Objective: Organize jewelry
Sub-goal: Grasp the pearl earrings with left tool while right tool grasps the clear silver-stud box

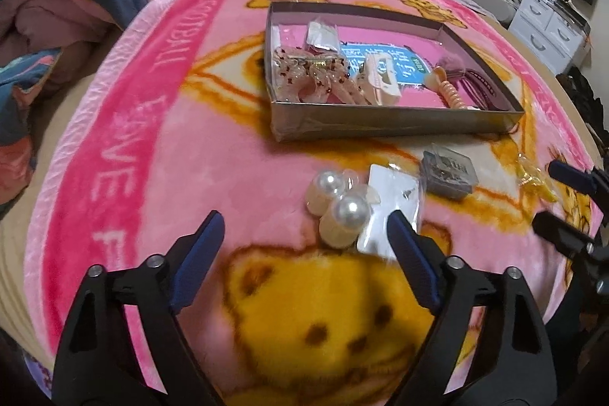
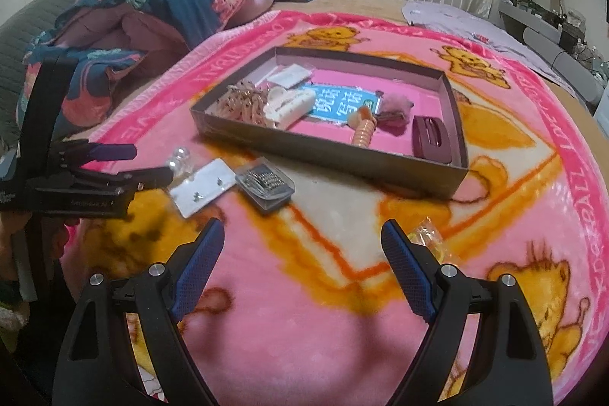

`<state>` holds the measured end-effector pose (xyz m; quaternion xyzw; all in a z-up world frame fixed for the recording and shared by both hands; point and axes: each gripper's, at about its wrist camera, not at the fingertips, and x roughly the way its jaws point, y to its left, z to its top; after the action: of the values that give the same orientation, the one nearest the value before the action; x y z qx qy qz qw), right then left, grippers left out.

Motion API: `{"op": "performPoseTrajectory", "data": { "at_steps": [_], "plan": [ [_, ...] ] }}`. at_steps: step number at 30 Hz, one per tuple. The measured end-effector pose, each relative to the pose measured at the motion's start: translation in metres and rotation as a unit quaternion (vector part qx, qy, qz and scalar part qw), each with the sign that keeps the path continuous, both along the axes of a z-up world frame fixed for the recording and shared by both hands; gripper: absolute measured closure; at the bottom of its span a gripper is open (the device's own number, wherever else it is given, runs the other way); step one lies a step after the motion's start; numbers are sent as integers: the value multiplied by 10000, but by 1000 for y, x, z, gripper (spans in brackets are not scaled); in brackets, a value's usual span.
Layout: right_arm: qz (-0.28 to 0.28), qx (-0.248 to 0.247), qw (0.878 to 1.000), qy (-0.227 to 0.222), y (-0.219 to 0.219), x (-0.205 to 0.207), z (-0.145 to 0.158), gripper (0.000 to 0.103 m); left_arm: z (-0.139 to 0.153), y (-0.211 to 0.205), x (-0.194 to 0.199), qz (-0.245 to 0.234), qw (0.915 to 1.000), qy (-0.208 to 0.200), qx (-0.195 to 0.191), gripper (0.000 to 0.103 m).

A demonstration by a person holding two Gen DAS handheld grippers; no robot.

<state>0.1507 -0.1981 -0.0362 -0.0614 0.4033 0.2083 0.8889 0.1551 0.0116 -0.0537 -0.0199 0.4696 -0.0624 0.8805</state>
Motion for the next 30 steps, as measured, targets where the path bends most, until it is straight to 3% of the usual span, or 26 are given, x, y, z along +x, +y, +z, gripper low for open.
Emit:
{"op": "performPoseTrajectory", "data": {
  "at_steps": [6,13,14,16,20,22,26,30],
  "plan": [
    [107,-81,9998,165,11,19,-10,19,-11,0,21,-57,9992,280,-294,32],
    [406,-270,9982,356,37,46,-27,21,-11,-2,25,-227,9983,310,-429,54],
    [462,-319,9976,407,41,50,-31,23,-10,-1,25,-230,9982,305,-458,56],
    [550,-360,9965,511,46,56,-37,37,-8,3,25,-196,9983,259,-484,57],
    [678,-259,9954,622,51,64,-46,48,-4,12,27,-99,9978,227,-607,62],
    [799,-125,9946,647,53,63,-45,66,-5,15,28,-68,9975,235,-660,62],
    [781,-144,9953,550,54,56,-42,66,-10,14,30,-140,9961,357,-800,61],
    [508,34,9976,468,40,49,-33,66,-19,7,31,-139,9972,458,-574,62]
  ]
}}
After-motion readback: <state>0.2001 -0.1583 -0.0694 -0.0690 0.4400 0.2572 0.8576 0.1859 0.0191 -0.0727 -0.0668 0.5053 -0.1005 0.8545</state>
